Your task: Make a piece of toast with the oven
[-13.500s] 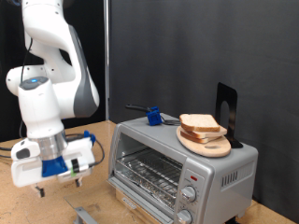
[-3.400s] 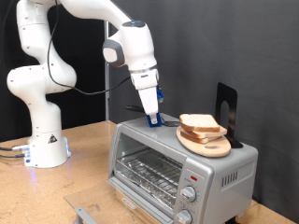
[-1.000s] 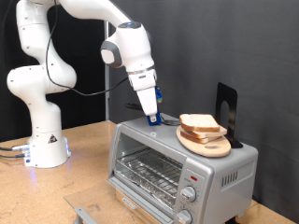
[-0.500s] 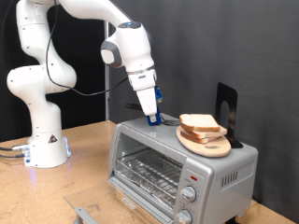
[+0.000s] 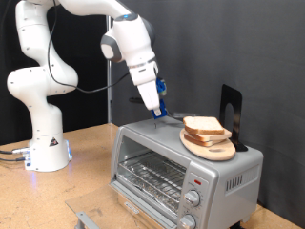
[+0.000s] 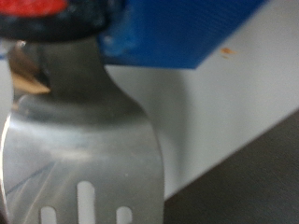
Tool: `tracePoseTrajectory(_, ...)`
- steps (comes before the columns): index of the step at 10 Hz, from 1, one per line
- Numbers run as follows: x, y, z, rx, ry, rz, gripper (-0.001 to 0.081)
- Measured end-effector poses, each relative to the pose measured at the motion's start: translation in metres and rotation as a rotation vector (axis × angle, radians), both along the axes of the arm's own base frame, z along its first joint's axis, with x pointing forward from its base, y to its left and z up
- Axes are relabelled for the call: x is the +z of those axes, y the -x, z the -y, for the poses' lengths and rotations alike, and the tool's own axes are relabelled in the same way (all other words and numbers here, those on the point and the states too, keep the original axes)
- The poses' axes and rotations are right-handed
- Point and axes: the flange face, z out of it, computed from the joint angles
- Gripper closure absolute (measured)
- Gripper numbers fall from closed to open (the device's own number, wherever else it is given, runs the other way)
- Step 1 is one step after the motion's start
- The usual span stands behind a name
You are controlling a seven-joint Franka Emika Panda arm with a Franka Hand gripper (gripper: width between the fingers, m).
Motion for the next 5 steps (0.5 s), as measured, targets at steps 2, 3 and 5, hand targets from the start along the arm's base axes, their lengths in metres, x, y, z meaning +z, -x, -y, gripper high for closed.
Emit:
tracePoseTrajectory(2,0.0203,0.0079,0.0023,0.018,-0.011,-0.023,0.0365)
tracePoseTrajectory(3,0.0180,0.0076,0.0025,0.016,-0.009,-0.022,0.0365)
tracePoseTrajectory(5,0.0193,0.0056,0.0096,-0.035,-0.053,0.015,0.0365)
